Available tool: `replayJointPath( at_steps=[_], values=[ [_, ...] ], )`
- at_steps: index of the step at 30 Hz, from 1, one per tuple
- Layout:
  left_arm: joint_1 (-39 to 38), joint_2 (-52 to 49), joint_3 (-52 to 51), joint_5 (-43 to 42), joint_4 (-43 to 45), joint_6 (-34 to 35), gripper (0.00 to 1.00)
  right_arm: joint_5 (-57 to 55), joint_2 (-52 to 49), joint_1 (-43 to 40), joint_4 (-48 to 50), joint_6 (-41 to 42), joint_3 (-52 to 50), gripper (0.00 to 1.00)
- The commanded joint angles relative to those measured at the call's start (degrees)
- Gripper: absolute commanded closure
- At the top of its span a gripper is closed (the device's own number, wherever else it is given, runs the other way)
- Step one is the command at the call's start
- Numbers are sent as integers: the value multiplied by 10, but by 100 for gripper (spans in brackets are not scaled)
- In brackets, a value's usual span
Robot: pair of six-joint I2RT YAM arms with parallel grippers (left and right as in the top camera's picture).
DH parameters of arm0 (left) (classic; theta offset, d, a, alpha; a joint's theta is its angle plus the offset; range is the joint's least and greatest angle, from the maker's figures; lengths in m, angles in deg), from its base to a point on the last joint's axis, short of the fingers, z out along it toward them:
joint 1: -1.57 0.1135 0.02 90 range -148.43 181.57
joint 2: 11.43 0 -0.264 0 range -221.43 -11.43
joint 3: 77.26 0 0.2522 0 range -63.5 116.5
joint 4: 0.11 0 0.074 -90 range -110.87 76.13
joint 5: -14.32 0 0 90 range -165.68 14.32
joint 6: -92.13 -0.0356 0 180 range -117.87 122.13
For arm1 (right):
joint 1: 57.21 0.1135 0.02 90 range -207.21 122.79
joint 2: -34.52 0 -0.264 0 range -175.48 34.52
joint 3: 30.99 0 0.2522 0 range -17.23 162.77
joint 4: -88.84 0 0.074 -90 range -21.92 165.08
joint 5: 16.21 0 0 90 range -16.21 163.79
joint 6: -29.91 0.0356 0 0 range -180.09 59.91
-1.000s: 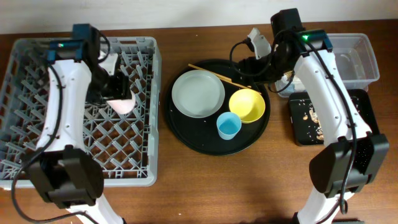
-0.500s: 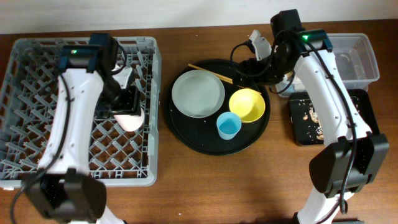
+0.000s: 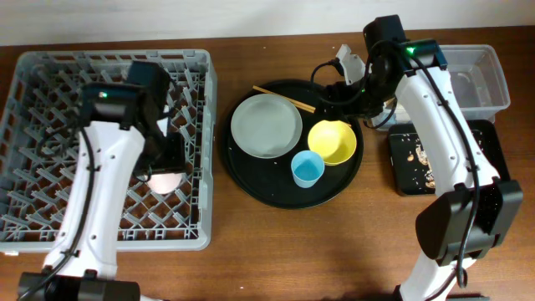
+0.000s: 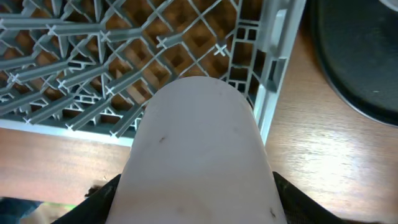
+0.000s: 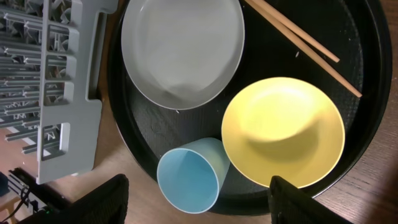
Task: Sort waste into correct bins and load items into the dishwasher rack
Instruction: 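Place the pink cup upside down in the rack with left gripper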
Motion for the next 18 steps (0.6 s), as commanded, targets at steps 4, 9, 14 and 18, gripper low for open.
replayJointPath(
  at_steps=[4,9,14,18],
  values=[
    [-9,7,-67,29,28,42,64,-7,7,3,-6,0,3,27],
    [-32,7,-139,30,88,51,64,-35,7,3,-12,0,3,26],
    [-33,7,-165,30,140,50,64,-37,7,3,-15,0,3,25],
    [-33,7,-219,29,193,51,64,-37,7,3,-15,0,3,25]
  ],
)
